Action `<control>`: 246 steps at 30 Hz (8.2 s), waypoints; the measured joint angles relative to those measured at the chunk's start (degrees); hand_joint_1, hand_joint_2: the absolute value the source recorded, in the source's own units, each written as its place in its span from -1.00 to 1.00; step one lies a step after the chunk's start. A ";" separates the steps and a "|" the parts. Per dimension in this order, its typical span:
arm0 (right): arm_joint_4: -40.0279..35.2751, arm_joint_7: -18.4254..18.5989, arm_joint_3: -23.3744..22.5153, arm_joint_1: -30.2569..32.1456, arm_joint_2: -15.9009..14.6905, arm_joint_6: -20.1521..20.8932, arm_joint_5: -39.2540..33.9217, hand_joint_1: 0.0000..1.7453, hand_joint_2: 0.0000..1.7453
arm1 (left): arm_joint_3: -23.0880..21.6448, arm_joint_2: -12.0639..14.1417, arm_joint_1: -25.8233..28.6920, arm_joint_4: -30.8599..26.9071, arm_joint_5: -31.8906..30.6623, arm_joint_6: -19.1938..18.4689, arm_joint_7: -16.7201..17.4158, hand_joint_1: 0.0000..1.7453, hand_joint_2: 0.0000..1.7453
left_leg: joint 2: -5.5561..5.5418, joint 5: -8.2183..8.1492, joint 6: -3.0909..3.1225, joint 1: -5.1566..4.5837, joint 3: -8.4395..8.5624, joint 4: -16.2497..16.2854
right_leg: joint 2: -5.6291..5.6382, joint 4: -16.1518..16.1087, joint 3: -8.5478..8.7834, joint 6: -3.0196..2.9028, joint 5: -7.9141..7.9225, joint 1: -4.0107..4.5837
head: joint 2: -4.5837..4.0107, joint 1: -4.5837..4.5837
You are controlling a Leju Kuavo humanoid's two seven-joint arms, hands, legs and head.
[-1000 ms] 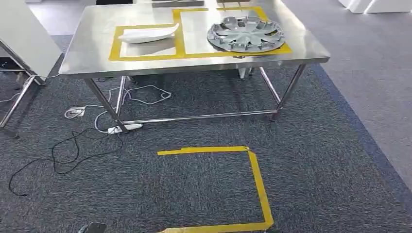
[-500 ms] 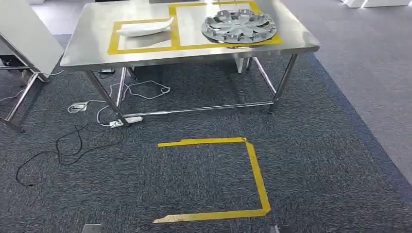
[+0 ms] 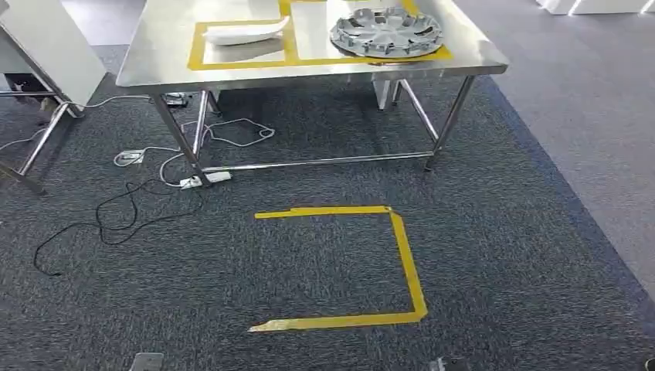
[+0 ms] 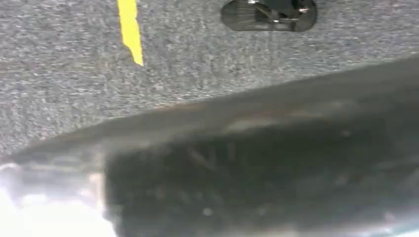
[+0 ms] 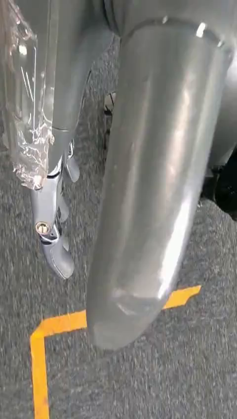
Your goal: Take the parts from the cabinet and place them on the table.
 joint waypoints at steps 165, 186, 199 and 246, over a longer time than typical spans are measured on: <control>-0.13 4.44 -0.92 0.85 -0.92 -0.96 -0.48 -1.00 -1.00 | 6.16 -1.18 0.16 0.13 -13.05 2.27 -0.50 -1.00 -1.00 | -0.97 -10.44 -4.01 0.86 -3.85 15.23 | -3.52 -4.21 -3.45 -3.19 2.15 0.06 | 0.00 -0.43; -0.13 4.44 -0.90 0.73 -1.07 -1.05 -0.57 -1.00 -1.00 | 7.15 -1.29 -0.16 0.15 -13.68 1.48 -0.48 -1.00 -1.00 | -8.36 -4.04 -1.73 0.31 3.59 0.19 | 5.12 -1.81 -4.84 -1.92 1.56 -0.35 | 0.00 0.26; -0.13 3.26 -0.85 0.40 -1.62 -0.59 -0.79 -1.00 -1.00 | 9.64 -0.39 0.22 0.15 -12.68 -2.80 0.68 -1.00 -1.00 | 4.82 -4.58 -3.77 0.37 4.50 0.81 | -5.62 -2.75 -3.58 -2.50 1.34 0.18 | 0.00 -0.46; -0.04 3.95 -0.61 0.49 -1.62 -0.87 -0.57 -1.00 -1.00 | 11.47 -0.31 0.05 0.15 -15.96 0.09 0.52 -1.00 -1.00 | -6.50 -3.81 -1.02 -0.09 5.20 -0.69 | 5.90 -2.77 -4.14 -0.96 1.61 -1.17 | 0.00 0.05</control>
